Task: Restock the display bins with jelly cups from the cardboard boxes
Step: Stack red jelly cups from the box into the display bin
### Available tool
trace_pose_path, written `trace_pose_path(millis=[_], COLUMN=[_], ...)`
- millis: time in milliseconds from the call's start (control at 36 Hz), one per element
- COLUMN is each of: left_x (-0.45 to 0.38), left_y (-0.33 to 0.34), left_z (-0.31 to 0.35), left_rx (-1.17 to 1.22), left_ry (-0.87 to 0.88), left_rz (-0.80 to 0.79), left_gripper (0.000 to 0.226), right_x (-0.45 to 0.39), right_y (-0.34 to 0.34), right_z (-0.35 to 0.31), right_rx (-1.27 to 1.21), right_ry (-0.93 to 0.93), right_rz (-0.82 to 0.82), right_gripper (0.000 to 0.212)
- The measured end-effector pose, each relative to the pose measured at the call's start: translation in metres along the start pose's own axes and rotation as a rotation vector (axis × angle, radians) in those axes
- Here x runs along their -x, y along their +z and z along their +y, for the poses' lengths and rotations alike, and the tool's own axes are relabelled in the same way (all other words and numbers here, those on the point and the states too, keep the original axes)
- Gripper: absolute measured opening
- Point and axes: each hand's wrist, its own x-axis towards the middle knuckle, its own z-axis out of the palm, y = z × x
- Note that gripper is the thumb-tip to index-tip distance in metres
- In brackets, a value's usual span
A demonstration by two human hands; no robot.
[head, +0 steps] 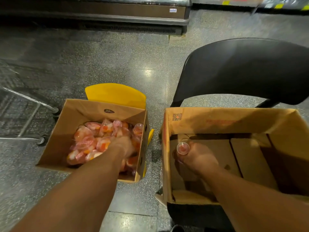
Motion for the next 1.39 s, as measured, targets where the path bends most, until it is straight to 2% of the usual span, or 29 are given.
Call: trace_pose_path(millis=[83, 167, 250, 333, 389, 444, 528, 611, 722, 833, 861, 944, 1083, 1139, 1194, 1222, 1306, 1389], left_x=[-0.002, -0.001, -0.002, 0.019, 0.039, 0.058, 0.096, 0.154, 0.22, 0.32, 0.344, 0.419, 0.491, 0.572, 0.648, 0.679, 0.752, 0.814], left_y=[-0.006, -0.019, -0.033, -0.044, -0.055, -0.07, -0.109, -0.158, -0.217, -0.276, -0.289, -0.329, -0.385, -0.396, -0.396, -0.394, -0.38, -0.353], left_z=[-0.002, -0.002, 0.0, 0.003, 0.004, 0.005, 0.009, 0.02, 0.023, 0.021, 0.021, 0.027, 0.074, 0.085, 0.094, 0.102, 0.127, 0.152], left_rx=[0.075, 0.06, 0.023, -0.026, -0.057, -0.017, -0.01, -0.011, 0.047, 0.026, 0.038, 0.023, 0.052, 0.039, 0.079, 0.105, 0.184, 0.197], left_ry=[0.007, 0.021, 0.004, 0.013, 0.079, 0.156, 0.184, 0.234, 0.362, 0.529, 0.561, 0.687, 0.864, 0.985, 1.098, 1.155, 1.336, 1.502], left_rz=[0.014, -0.081, -0.095, 0.049, 0.19, 0.252, 0.307, 0.407, 0.484, 0.583, 0.602, 0.667, 0.776, 0.776, 0.779, 0.771, 0.715, 0.66], left_gripper=[0.021, 0.024, 0.044, 0.058, 0.043, 0.029, 0.031, 0.045, 0.047, 0.051, 0.051, 0.049, 0.07, 0.059, 0.027, 0.022, 0.019, 0.026], right_x=[0.006, 0.016, 0.026, 0.04, 0.054, 0.073, 0.116, 0.167, 0.252, 0.351, 0.378, 0.46, 0.589, 0.645, 0.695, 0.72, 0.787, 0.86], right_y=[-0.003, -0.008, -0.017, -0.03, -0.041, -0.055, -0.084, -0.118, -0.164, -0.201, -0.211, -0.249, -0.301, -0.312, -0.318, -0.319, -0.311, -0.292], right_z=[-0.001, -0.003, -0.008, -0.016, -0.021, -0.028, -0.042, -0.065, -0.101, -0.127, -0.131, -0.14, -0.123, -0.109, -0.092, -0.08, -0.042, -0.018], right_rx=[-0.027, -0.029, -0.083, -0.063, -0.066, -0.105, -0.171, -0.218, -0.217, -0.351, -0.414, -0.502, -0.478, -0.463, -0.485, -0.492, -0.495, -0.479], right_ry=[-0.033, -0.085, -0.065, -0.02, -0.015, -0.012, 0.005, 0.007, -0.032, -0.029, 0.005, 0.102, 0.165, 0.185, 0.201, 0.242, 0.371, 0.497], right_rz=[0.051, 0.108, 0.157, 0.183, 0.23, 0.264, 0.329, 0.432, 0.563, 0.659, 0.702, 0.879, 0.988, 1.051, 1.118, 1.149, 1.271, 1.398], right_gripper=[0.02, 0.021, 0.024, 0.025, 0.024, 0.023, 0.031, 0.029, 0.013, 0.014, 0.01, 0.016, 0.018, 0.02, 0.023, 0.025, 0.046, 0.051])
